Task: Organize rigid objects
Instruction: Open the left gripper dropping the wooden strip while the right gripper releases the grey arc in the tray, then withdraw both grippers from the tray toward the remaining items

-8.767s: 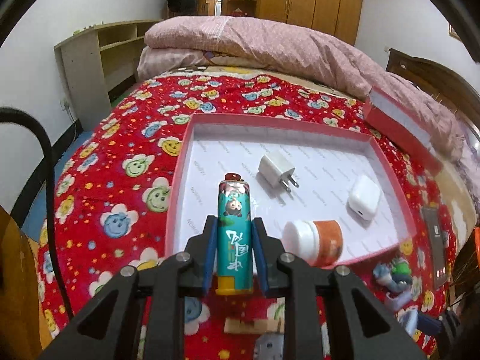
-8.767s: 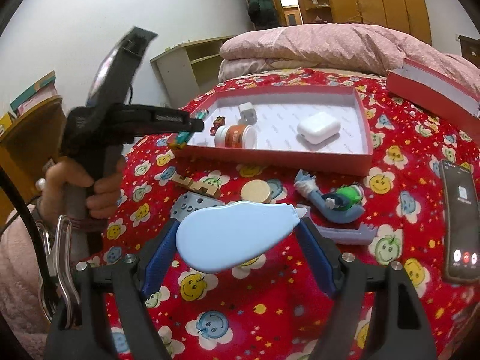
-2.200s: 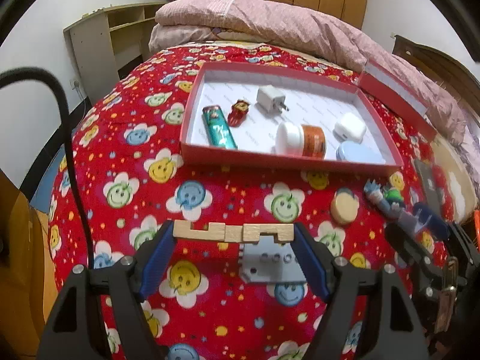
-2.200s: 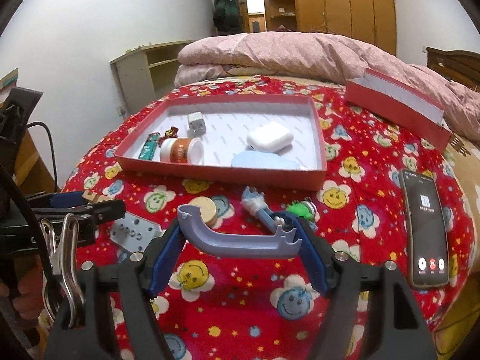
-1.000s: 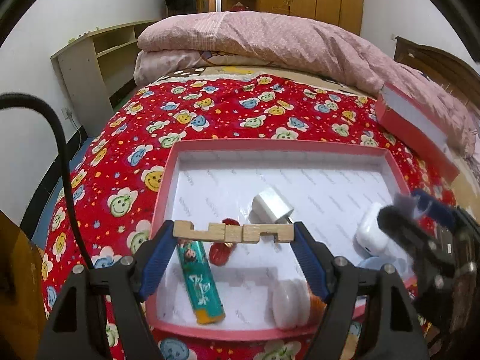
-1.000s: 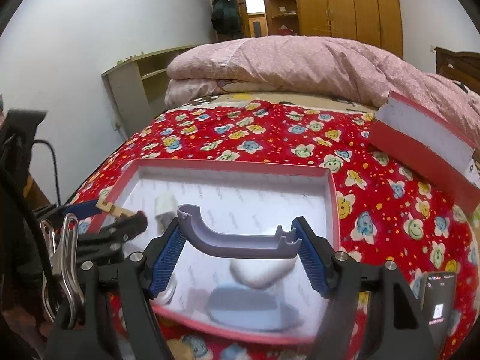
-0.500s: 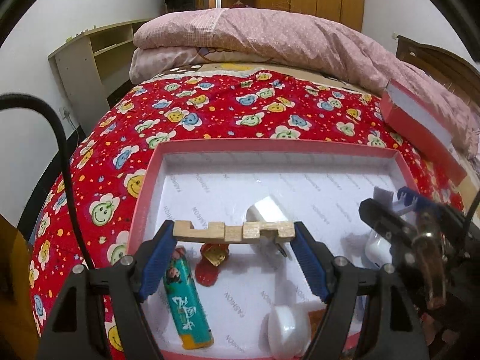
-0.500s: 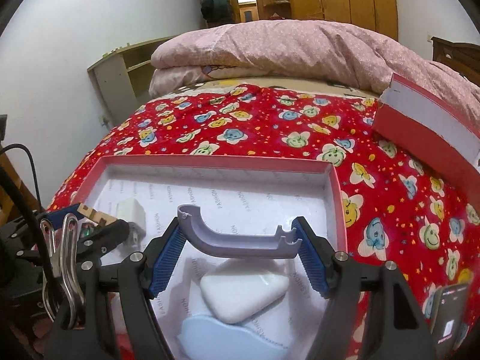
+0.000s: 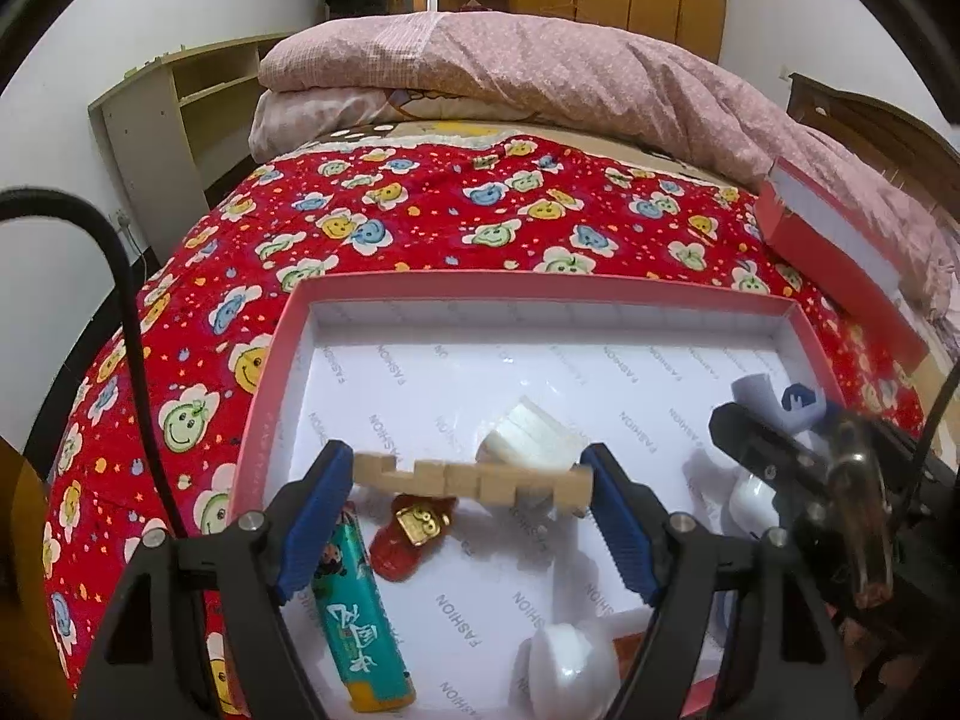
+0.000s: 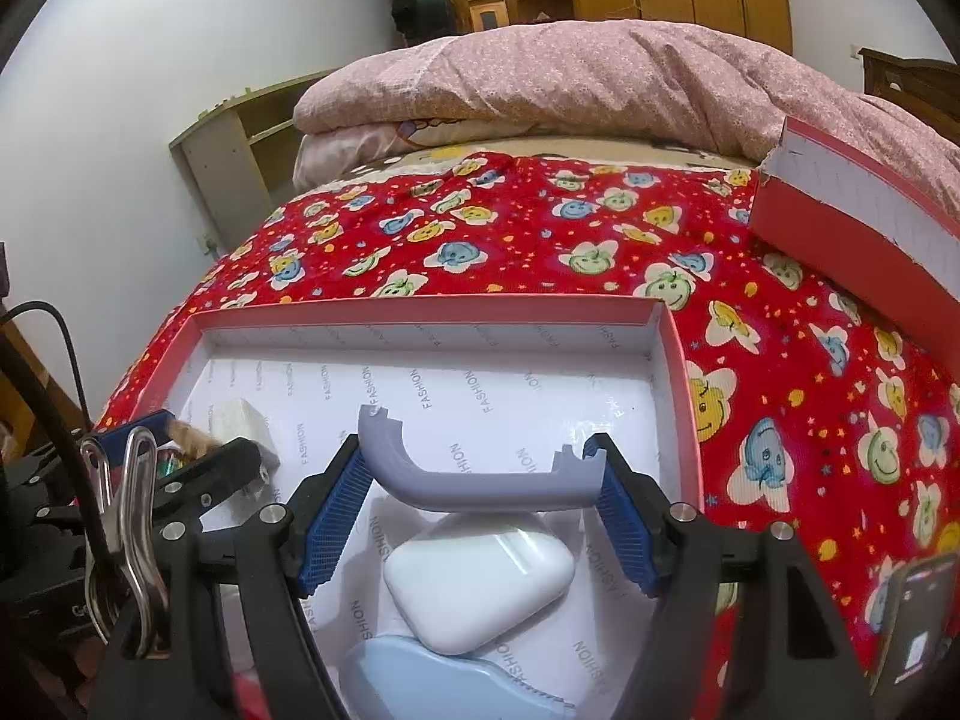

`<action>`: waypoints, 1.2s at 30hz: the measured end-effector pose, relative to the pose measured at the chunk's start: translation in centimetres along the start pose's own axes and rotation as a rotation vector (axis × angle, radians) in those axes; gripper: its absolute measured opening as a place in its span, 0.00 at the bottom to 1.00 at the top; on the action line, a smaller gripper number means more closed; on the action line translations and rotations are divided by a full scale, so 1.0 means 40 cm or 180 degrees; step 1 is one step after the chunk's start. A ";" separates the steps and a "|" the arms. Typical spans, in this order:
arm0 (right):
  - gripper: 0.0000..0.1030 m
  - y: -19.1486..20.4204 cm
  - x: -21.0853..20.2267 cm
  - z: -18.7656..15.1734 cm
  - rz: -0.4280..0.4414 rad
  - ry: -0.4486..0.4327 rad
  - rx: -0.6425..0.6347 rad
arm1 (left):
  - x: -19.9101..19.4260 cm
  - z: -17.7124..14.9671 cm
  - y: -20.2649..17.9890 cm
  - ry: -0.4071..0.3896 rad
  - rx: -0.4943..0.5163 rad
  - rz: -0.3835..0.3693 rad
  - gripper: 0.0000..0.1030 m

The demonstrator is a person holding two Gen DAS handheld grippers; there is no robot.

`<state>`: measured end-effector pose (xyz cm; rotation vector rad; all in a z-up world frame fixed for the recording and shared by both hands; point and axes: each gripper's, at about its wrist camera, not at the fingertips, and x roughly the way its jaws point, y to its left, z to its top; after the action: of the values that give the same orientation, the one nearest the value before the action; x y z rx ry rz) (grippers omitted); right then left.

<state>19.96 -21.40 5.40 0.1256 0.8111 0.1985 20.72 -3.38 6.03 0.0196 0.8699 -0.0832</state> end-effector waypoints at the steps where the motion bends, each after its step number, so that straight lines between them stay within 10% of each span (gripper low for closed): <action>1: 0.72 0.001 -0.001 0.000 -0.0004 -0.0006 0.0001 | -0.001 -0.001 0.001 0.0002 0.0000 0.0000 0.79; 36: 0.82 0.042 -0.209 -0.086 0.0038 -0.0177 -0.0023 | -0.216 -0.118 0.021 -0.0093 0.0045 -0.0013 0.80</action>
<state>11.63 -21.51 9.26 0.1286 0.7543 0.2083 11.64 -1.74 9.59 0.0299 0.8403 -0.0933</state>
